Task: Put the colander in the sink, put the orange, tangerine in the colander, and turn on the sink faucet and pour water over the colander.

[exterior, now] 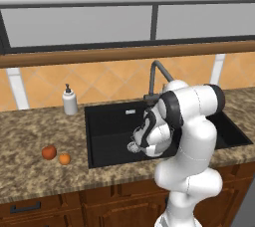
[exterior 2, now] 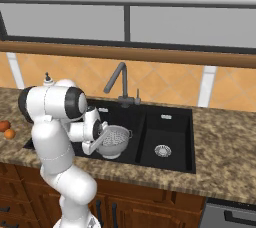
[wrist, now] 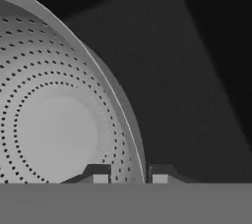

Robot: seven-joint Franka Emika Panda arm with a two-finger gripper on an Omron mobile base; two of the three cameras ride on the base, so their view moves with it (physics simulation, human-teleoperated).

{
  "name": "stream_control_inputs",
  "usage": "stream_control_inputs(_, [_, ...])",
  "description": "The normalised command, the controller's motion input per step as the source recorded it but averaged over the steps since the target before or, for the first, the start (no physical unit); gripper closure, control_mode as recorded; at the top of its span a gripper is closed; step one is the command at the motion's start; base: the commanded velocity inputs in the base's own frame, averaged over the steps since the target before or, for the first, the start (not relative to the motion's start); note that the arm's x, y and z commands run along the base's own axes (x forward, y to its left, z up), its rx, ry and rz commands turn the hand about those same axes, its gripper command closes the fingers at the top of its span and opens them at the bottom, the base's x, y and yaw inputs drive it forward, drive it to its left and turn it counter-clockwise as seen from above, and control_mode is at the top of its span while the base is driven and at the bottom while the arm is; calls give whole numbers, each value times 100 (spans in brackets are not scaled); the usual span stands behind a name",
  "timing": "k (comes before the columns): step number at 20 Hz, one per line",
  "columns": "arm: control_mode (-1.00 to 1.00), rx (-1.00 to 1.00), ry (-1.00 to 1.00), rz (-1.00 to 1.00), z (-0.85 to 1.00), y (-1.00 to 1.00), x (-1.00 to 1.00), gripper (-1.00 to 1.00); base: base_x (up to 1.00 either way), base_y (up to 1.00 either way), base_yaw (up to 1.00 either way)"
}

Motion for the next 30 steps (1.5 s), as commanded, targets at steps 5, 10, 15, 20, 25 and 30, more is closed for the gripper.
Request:
stream_control_inputs(5, [-100,-5,14,-43,-33,7,-3,100,0,0,0])
stream_control_inputs(10, [-100,0,19,-39,-33,15,-63,100,0,0,0])
stream_control_inputs(15, [-100,0,16,-37,-24,28,-97,100,0,0,0])
stream_control_inputs(20, [-100,0,12,-38,-18,20,-97,100,0,0,0])
stream_control_inputs(25, [-100,0,11,-39,-22,17,-93,100,0,0,0])
stream_control_inputs(30, [-100,-5,20,-41,-42,40,-39,-100,0,0,0])
